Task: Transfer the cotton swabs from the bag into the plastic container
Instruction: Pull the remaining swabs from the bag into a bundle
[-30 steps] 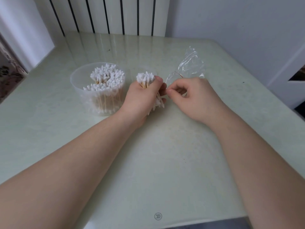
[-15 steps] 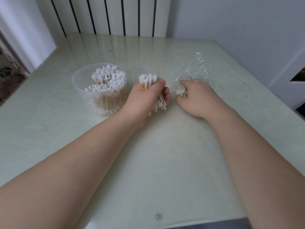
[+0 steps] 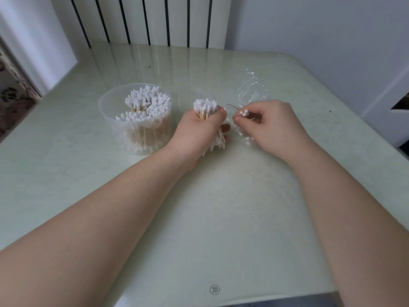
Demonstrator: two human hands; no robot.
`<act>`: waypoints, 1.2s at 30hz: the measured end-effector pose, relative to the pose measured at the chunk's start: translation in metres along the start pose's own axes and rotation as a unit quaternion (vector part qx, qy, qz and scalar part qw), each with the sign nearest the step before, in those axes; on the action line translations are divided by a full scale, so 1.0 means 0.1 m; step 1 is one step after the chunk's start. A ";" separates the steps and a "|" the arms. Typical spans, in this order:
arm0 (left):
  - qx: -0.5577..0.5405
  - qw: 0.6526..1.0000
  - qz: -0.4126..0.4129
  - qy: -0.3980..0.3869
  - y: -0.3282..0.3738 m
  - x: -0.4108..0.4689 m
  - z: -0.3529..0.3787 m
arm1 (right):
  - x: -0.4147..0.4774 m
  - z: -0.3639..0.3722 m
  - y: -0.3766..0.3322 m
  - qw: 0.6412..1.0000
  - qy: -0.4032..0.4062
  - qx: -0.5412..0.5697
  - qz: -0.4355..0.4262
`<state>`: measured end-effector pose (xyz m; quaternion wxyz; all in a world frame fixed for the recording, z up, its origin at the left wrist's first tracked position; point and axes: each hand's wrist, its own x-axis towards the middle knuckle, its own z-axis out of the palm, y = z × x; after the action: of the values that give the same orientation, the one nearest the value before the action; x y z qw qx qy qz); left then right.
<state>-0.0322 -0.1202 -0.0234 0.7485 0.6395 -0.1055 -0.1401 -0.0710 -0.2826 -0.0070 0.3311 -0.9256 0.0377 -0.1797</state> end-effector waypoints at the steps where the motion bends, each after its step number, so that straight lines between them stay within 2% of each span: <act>1: -0.005 1.000 -0.001 0.001 0.00 0.00 0.00 | 0.00 0.00 0.00 0.999 0.021 0.047 0.013; 5: -0.001 1.000 -0.006 0.015 0.00 0.02 0.00 | 0.03 -0.03 -0.04 0.982 0.081 0.163 0.042; 9: 0.015 1.000 0.010 0.017 -0.02 0.02 0.00 | 0.01 -0.06 -0.14 0.946 0.107 0.302 0.050; 11: 0.037 0.999 0.032 0.019 -0.03 0.01 0.01 | 0.02 -0.08 -0.16 0.932 0.098 0.342 0.060; 14: 0.061 0.995 0.072 0.012 -0.04 0.01 -0.01 | 0.02 -0.08 -0.15 0.919 0.032 0.384 0.083; 17: 0.098 0.988 0.121 -0.015 -0.06 0.01 -0.04 | 0.01 -0.03 -0.16 0.907 -0.010 0.409 0.100; 22: 0.102 0.977 0.144 -0.122 -0.03 -0.03 -0.05 | 0.00 0.05 -0.19 0.907 -0.012 0.406 0.114; 25: 0.117 0.978 0.132 -0.109 -0.03 -0.02 -0.06 | 0.01 0.04 -0.17 0.913 -0.009 0.389 0.120; 30: 0.165 0.974 0.126 -0.093 -0.02 -0.02 -0.05 | 0.04 0.00 -0.15 0.904 0.033 0.409 0.116; 34: 0.197 0.973 0.107 -0.059 -0.04 0.00 -0.05 | 0.06 -0.06 -0.13 0.892 0.089 0.431 0.102; 36: 0.179 0.978 0.096 -0.044 -0.04 0.00 -0.05 | 0.08 -0.12 -0.10 0.892 0.119 0.425 0.096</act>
<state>-0.0309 -0.1162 -0.0277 0.6266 0.7432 -0.2224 -0.0740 -0.0687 -0.2835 0.0102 0.7017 -0.6598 0.0854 -0.2549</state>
